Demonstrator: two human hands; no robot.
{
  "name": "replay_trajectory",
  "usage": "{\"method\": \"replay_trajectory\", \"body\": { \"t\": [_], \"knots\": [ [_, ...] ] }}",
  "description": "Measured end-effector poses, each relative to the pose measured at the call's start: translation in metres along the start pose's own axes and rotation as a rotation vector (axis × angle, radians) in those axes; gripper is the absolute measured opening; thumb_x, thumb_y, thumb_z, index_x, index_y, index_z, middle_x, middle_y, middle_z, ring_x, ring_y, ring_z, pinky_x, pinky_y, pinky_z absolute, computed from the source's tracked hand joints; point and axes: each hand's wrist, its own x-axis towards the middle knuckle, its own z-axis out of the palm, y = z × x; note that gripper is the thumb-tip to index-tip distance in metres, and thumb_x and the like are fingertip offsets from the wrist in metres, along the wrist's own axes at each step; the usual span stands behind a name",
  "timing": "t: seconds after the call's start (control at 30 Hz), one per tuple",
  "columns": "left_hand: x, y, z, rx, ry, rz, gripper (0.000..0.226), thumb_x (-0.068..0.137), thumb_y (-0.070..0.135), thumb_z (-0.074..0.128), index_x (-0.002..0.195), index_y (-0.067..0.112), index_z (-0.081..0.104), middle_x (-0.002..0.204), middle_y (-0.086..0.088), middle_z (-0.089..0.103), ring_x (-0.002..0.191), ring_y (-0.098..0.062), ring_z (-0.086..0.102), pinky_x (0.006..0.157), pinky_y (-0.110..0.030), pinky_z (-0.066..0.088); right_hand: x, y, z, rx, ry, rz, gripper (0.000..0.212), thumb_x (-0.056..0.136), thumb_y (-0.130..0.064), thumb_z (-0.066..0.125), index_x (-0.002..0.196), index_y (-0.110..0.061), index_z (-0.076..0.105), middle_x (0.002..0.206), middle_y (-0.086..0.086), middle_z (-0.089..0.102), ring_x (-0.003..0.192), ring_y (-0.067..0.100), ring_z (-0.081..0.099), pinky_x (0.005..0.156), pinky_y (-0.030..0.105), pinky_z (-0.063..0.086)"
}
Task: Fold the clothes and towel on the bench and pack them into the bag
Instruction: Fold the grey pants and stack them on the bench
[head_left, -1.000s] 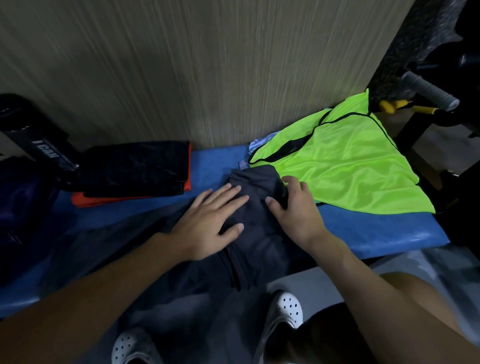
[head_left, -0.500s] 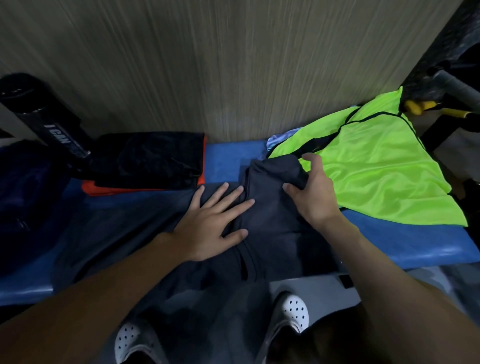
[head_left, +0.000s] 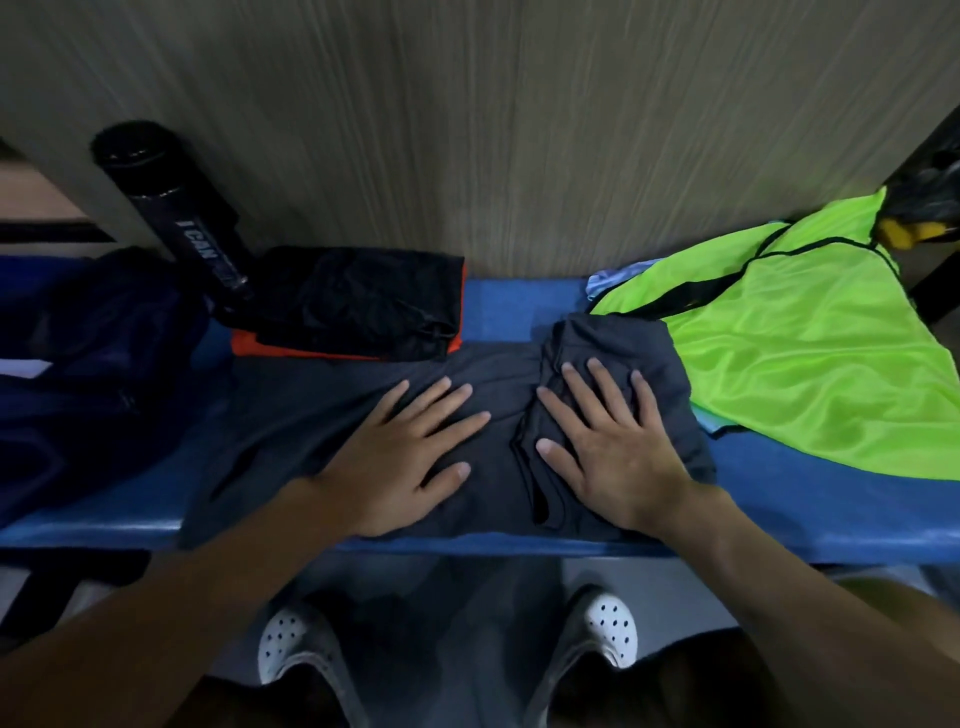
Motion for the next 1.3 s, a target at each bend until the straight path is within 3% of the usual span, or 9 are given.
{"method": "replay_trajectory", "body": {
  "t": [0.4,0.53,0.63,0.73,0.8,0.9,1.03,1.17,1.3],
  "knots": [
    [-0.088,-0.007,-0.002,-0.005,-0.058,-0.187,0.061,0.099,0.058,0.008,0.156,0.040,0.009,0.165,0.010,-0.001,0.152,-0.011,-0.009,0.121,-0.047,-0.004,-0.025,-0.003,-0.006,-0.063,-0.106,-0.018,0.071,0.101,-0.056,0.005,0.148,-0.017,0.042,0.153,0.014,0.039,0.142,0.033,0.036,0.109,0.062,0.029],
    [-0.105,0.001,-0.007,-0.069,-0.072,-0.180,0.064,0.096,0.061,-0.003,0.156,0.042,0.007,0.164,0.014,-0.006,0.150,-0.006,-0.016,0.121,-0.045,-0.008,-0.037,-0.006,-0.010,-0.062,-0.153,-0.014,0.066,0.101,-0.057,0.005,0.149,-0.020,0.032,0.153,0.013,0.041,0.141,0.031,0.037,0.107,0.061,0.029],
    [-0.118,0.003,-0.010,-0.190,-0.026,-0.215,0.064,0.098,0.061,0.003,0.156,0.039,0.019,0.163,0.017,0.002,0.149,-0.001,-0.014,0.123,-0.041,-0.008,-0.044,-0.004,-0.010,-0.094,-0.181,-0.015,0.066,0.100,-0.059,0.005,0.147,-0.022,0.035,0.150,0.010,0.045,0.139,0.028,0.036,0.105,0.059,0.030],
    [-0.134,-0.004,-0.007,-0.226,0.246,-0.428,0.056,0.098,0.050,0.027,0.143,0.027,0.049,0.155,0.005,0.038,0.149,-0.014,0.021,0.122,-0.045,0.014,-0.026,-0.016,-0.031,-0.051,-0.093,0.005,0.067,0.099,-0.059,0.010,0.133,-0.021,0.053,0.136,0.007,0.053,0.131,0.028,0.042,0.100,0.057,0.036],
    [-0.142,-0.012,-0.006,-0.211,0.403,-0.652,0.045,0.095,0.043,0.045,0.132,0.021,0.058,0.142,-0.001,0.049,0.136,-0.024,0.041,0.111,-0.049,0.030,0.001,-0.039,-0.051,0.029,-0.016,-0.037,0.058,0.097,-0.057,0.025,0.128,-0.019,0.056,0.129,0.005,0.053,0.125,0.027,0.044,0.099,0.052,0.036],
    [-0.148,-0.016,-0.011,-0.307,0.429,-0.970,0.046,0.093,0.041,0.061,0.133,0.021,0.051,0.137,-0.003,0.044,0.127,-0.027,0.040,0.103,-0.050,0.035,0.055,-0.091,-0.073,0.288,-0.069,-0.202,0.045,0.097,-0.042,0.051,0.135,-0.018,0.051,0.128,0.005,0.056,0.123,0.025,0.047,0.101,0.041,0.039],
    [-0.155,-0.012,-0.009,-0.551,0.553,-1.209,0.057,0.086,0.039,0.072,0.132,0.016,0.047,0.131,-0.009,0.039,0.123,-0.030,0.038,0.100,-0.047,0.039,0.125,-0.171,-0.081,0.500,-0.185,-0.345,0.044,0.094,-0.031,0.062,0.134,-0.015,0.051,0.120,0.002,0.060,0.113,0.019,0.056,0.090,0.022,0.037],
    [-0.154,-0.001,-0.007,-0.939,0.707,-1.342,0.059,0.081,0.032,0.079,0.126,0.019,0.042,0.121,-0.005,0.034,0.103,-0.024,0.047,0.093,-0.033,0.044,0.169,-0.224,-0.078,0.479,-0.323,-0.383,0.054,0.093,-0.029,0.066,0.140,-0.014,0.046,0.132,0.006,0.056,0.122,0.021,0.053,0.098,0.026,0.040],
    [-0.154,-0.004,-0.004,-1.126,0.768,-1.452,0.052,0.081,0.034,0.079,0.111,0.022,0.038,0.116,-0.004,0.043,0.085,-0.011,0.051,0.082,-0.035,0.049,0.190,-0.248,-0.070,0.445,-0.383,-0.368,0.069,0.089,-0.025,0.072,0.148,-0.016,0.037,0.138,0.012,0.053,0.126,0.024,0.051,0.102,0.028,0.042]
  ]
}}
